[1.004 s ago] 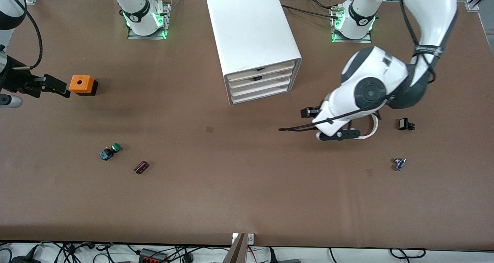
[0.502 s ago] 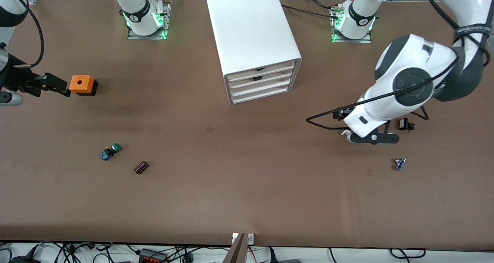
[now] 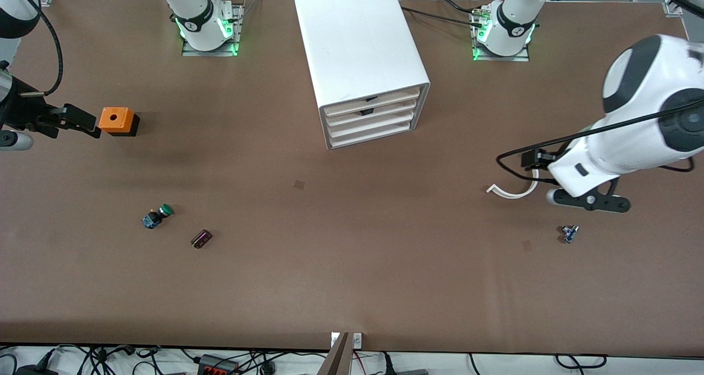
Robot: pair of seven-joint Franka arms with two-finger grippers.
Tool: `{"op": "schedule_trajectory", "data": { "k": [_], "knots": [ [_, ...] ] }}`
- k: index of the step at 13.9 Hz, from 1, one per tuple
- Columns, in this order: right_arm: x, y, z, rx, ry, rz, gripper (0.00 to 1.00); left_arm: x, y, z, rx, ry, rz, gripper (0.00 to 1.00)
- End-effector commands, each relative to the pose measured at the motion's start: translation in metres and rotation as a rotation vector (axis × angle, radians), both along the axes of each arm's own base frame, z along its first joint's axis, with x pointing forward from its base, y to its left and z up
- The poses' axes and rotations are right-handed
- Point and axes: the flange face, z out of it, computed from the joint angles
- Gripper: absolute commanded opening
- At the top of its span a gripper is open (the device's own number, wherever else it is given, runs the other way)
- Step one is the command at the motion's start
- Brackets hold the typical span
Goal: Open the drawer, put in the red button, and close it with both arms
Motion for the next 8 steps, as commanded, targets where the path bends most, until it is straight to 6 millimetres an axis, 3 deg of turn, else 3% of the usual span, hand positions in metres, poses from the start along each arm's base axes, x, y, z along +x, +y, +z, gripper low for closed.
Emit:
{"op": "schedule_trajectory", "data": {
  "k": [1,5,8],
  "knots": [
    [-0.005,0.0,0.008,-0.011,-0.013,0.012,1.0,-0.007,0.013,0.035,0.006,-0.009,-0.062,1.0],
    [-0.005,0.0,0.009,-0.01,-0.014,0.011,1.0,-0.03,0.036,0.055,0.014,-0.016,-0.05,1.0],
    [-0.005,0.0,0.011,-0.01,-0.019,0.013,1.0,-0.067,0.062,0.057,-0.024,-0.053,-0.075,1.0]
  ]
}}
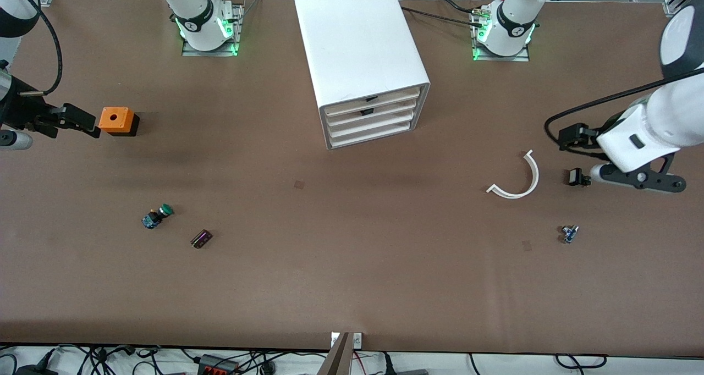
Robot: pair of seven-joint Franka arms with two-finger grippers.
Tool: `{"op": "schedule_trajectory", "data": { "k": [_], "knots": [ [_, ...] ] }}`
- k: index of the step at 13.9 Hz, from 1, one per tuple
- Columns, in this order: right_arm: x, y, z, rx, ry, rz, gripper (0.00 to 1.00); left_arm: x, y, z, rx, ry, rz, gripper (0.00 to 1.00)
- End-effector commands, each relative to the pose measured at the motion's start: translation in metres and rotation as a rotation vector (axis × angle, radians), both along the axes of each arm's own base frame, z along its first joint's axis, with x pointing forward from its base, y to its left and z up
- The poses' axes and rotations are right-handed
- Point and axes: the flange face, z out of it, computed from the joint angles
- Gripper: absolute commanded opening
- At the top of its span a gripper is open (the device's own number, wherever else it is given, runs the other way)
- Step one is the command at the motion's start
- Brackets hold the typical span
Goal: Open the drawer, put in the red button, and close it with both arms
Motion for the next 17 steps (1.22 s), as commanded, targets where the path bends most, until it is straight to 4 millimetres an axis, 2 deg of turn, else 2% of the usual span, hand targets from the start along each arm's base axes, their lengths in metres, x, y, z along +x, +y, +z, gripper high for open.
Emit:
{"op": "schedule_trajectory", "data": {
  "k": [1,3,5,8,10,15,17],
  "knots": [
    [-0.005,0.0,0.009,-0.01,-0.015,0.014,1.0,-0.052,0.023,0.009,0.006,-0.093,-0.071,1.0],
    [-0.005,0.0,0.011,-0.01,-0.018,0.011,1.0,-0.075,0.041,0.017,-0.032,-0.154,-0.057,1.0],
    [-0.004,0.001,0.018,-0.012,-0.033,0.013,1.0,-0.084,0.048,0.019,-0.058,-0.162,-0.021,1.0],
    [-0.003,0.004,0.021,-0.013,-0.04,0.018,1.0,-0.079,0.048,0.033,-0.04,-0.248,0.088,1.0],
    [-0.003,0.006,0.018,-0.012,-0.029,0.021,1.0,-0.079,0.033,0.036,-0.032,-0.254,0.097,1.0],
    [-0.003,0.004,0.017,-0.013,-0.018,0.014,1.0,-0.082,0.03,0.03,-0.028,-0.205,0.094,1.0],
    [-0.004,0.003,0.018,-0.013,-0.019,0.012,1.0,-0.075,0.031,0.031,-0.03,-0.196,0.094,1.0]
  ]
}}
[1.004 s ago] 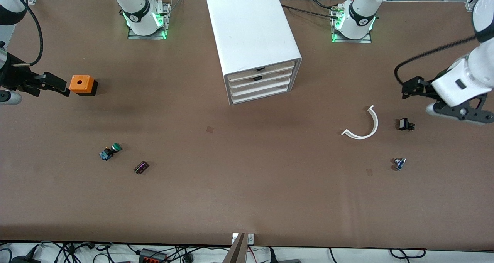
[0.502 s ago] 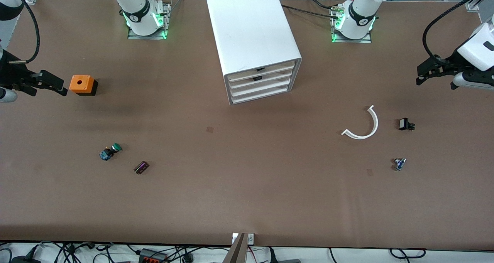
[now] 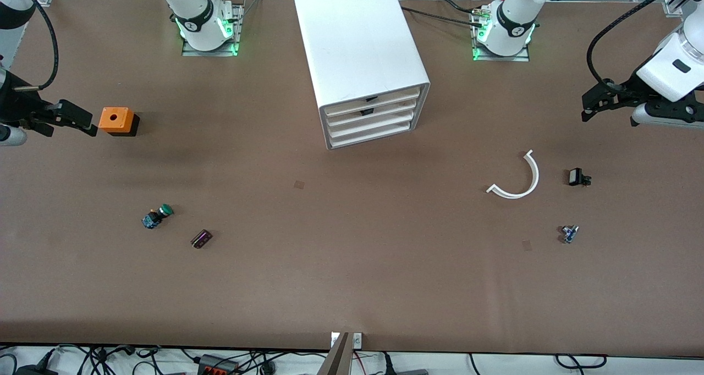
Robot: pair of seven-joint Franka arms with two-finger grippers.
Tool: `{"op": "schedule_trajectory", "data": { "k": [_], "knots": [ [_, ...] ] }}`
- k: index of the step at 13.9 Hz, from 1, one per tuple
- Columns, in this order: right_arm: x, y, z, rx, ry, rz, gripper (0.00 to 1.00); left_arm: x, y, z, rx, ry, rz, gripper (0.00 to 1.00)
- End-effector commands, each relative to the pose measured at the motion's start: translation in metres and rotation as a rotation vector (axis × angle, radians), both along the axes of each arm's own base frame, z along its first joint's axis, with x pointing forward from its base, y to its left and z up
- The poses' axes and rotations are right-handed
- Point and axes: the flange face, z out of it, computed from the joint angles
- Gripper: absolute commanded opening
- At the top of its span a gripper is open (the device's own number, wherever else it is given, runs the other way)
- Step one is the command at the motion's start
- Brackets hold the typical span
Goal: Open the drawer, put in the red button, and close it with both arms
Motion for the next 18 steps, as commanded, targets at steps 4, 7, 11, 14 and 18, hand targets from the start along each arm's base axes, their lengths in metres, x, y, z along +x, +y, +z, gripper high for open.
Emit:
{"op": "schedule_trajectory", "data": {
  "k": [4,7,11,14,18],
  "knots": [
    [-0.0033,-0.0004,0.0047,-0.012,0.003,0.001,1.0,0.0028,0.0004,0.0018,-0.003,0.023,0.005,1.0],
    [-0.0033,-0.0012,0.0029,-0.012,0.007,-0.002,1.0,0.0082,0.0014,0.0034,-0.004,0.02,0.008,1.0],
    [-0.0038,-0.0063,0.0028,-0.039,0.011,0.001,1.0,0.0083,0.0005,0.0041,-0.004,0.019,0.007,1.0],
    [-0.0038,-0.0065,0.0028,-0.041,0.011,0.001,1.0,0.0087,0.0014,0.0033,-0.004,0.02,0.007,1.0],
    [-0.0033,-0.0039,0.0019,-0.041,0.013,0.004,1.0,0.0085,0.0012,0.0032,-0.006,0.022,0.008,1.0]
  ]
}}
